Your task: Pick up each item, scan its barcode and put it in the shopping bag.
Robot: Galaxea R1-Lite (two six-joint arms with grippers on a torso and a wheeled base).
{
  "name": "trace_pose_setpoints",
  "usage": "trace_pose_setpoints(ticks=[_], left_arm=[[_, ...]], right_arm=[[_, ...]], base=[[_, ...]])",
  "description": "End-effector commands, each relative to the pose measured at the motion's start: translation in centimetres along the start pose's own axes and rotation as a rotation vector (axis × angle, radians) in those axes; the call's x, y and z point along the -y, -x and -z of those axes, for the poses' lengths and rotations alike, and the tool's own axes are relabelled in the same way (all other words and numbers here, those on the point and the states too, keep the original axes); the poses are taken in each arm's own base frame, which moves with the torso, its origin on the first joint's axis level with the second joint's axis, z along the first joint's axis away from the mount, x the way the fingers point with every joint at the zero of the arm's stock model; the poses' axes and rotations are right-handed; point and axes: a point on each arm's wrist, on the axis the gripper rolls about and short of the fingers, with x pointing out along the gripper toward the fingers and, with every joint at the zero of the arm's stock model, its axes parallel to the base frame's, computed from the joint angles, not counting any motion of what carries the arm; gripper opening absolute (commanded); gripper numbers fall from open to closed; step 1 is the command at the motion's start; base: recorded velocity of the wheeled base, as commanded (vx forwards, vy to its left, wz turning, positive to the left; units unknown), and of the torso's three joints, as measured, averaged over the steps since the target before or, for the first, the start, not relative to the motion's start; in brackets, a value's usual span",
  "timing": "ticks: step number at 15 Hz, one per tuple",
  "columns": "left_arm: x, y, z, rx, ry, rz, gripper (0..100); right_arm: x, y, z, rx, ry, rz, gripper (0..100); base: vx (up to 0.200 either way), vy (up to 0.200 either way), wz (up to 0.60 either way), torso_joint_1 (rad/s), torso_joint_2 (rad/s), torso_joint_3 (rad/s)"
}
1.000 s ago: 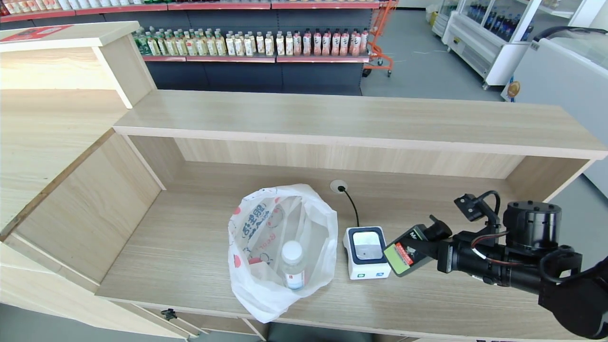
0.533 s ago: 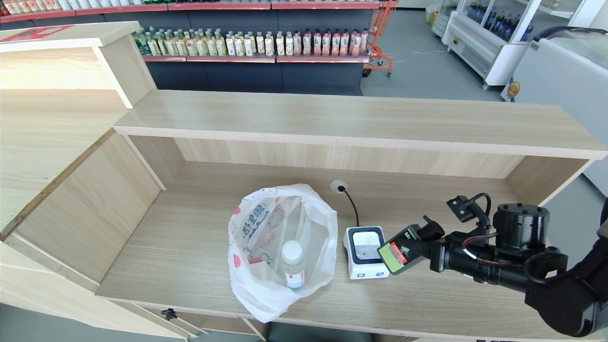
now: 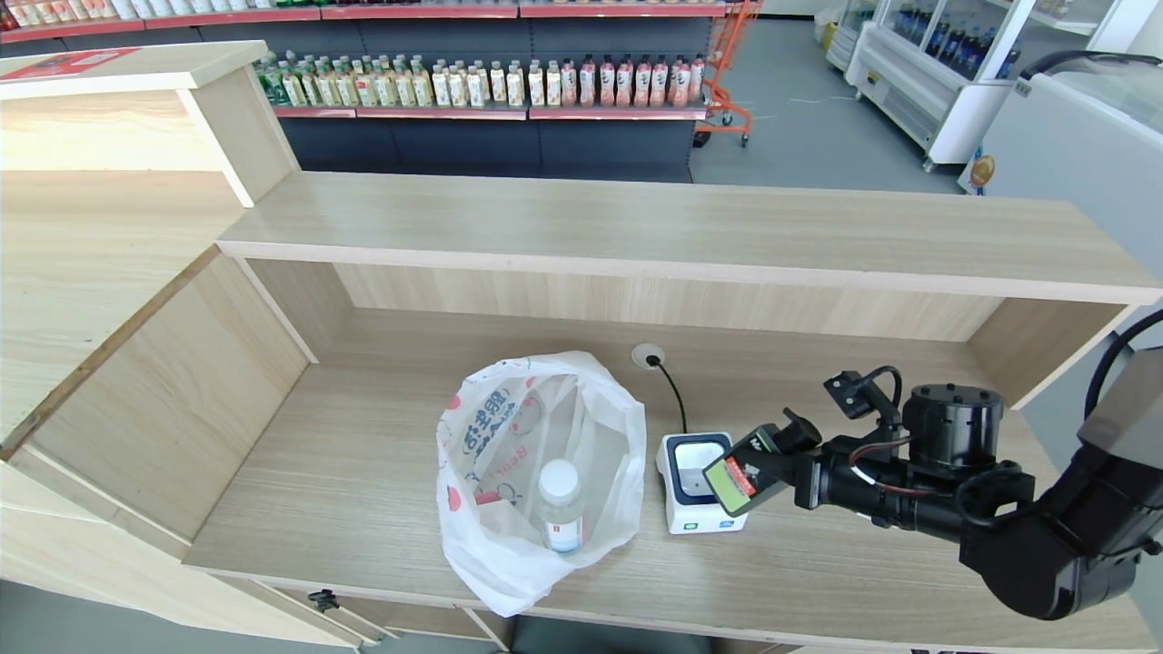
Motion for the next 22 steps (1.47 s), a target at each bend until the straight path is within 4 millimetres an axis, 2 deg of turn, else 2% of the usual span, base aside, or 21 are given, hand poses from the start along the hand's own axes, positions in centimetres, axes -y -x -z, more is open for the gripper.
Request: trace_pose_setpoints(ticks=[1, 10, 20, 22], left_arm=[[0.0, 0.0, 0.0, -0.001, 0.000, 0.000, 100], [0.0, 0.0, 0.0, -0.001, 0.000, 0.000, 100], [0.0, 0.0, 0.0, -0.001, -0.001, 0.000, 100], [0.0, 0.0, 0.0, -0.001, -0.001, 0.000, 100]], right_arm=[[-0.1, -1.0, 0.1, -0.005, 0.004, -0.017, 0], [0.2, -4.3, 0.6, -0.009, 0.018, -0.047, 0], [0.0, -5.0, 0.0, 0.009, 0.028, -0.061, 0], [-0.1, -4.5, -1.3, 0.053, 0.045, -0.059, 0]], base=[[0.000, 0.000, 0.00, 0.000, 0.00, 0.000], [0.000, 0.000, 0.00, 0.000, 0.00, 0.000], [0.000, 0.000, 0.00, 0.000, 0.00, 0.000], [0.000, 0.000, 0.00, 0.000, 0.00, 0.000]])
